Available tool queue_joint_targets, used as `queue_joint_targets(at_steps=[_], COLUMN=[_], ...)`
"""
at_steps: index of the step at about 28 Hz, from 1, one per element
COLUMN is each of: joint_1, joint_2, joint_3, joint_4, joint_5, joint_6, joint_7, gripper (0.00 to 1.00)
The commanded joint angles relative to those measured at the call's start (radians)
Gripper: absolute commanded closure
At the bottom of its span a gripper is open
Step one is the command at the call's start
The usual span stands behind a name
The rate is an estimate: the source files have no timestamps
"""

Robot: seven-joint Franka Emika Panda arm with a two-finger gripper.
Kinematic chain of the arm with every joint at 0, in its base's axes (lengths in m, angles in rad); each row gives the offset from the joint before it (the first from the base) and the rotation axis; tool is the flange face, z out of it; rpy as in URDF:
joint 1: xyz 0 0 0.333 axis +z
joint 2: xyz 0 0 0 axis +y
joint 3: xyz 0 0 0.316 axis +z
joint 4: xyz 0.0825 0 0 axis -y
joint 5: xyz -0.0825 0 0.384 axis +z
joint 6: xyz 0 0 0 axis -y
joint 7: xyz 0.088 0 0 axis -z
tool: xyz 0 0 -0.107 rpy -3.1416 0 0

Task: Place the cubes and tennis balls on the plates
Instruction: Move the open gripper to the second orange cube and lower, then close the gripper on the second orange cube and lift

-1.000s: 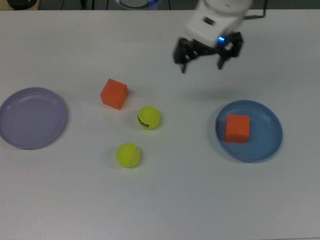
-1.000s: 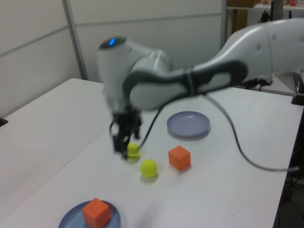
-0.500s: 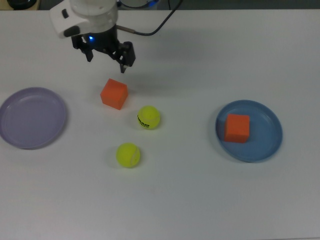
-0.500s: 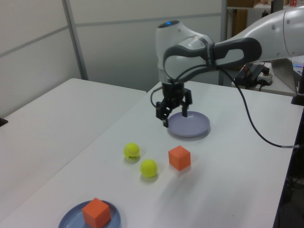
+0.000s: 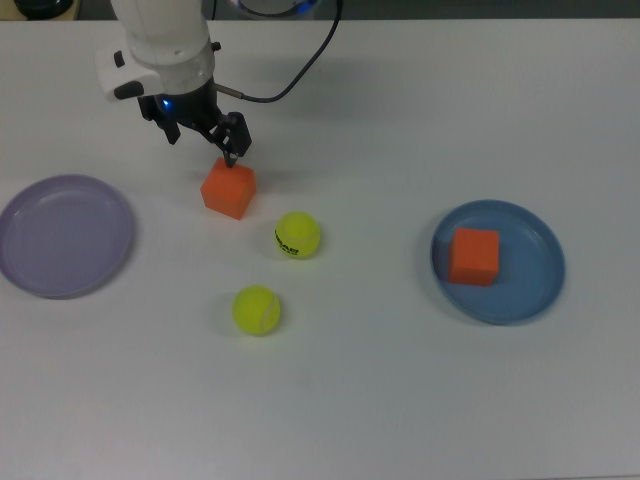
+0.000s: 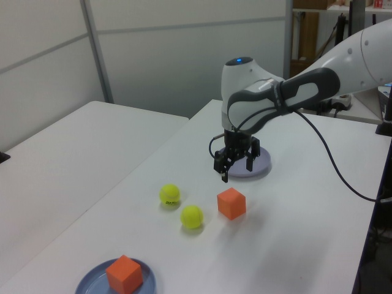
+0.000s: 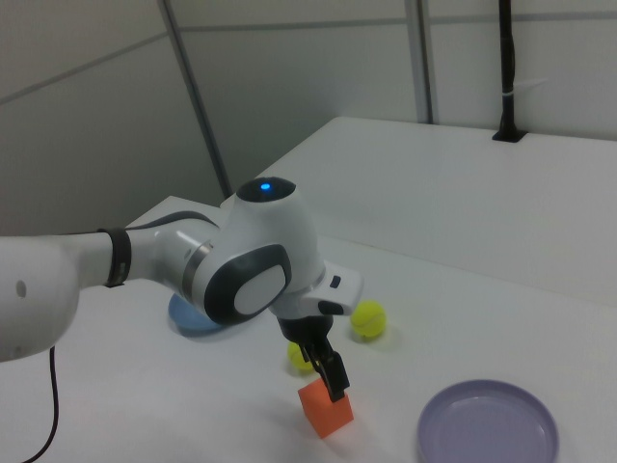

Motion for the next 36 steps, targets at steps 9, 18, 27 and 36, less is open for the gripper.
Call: queue_joint_targets(at_steps=[9,18,27,36], joint_1=[0.025,0.029,0.028,0.02], joint_2=[0.047,0.076,0.078,0.043], joint_3=[-0.008,0.003,0.024,0.017], joint_4=[-0.076,-0.073,-0.071,-0.07], joint_5=[0.027,0.031,0.033,0.033], joint_6=[0.121,0.155,0.157,0.121], joint_7=[-0.017,-0.013,-0.007,-0.023], gripper=[0.0,0.0,0.0,0.0])
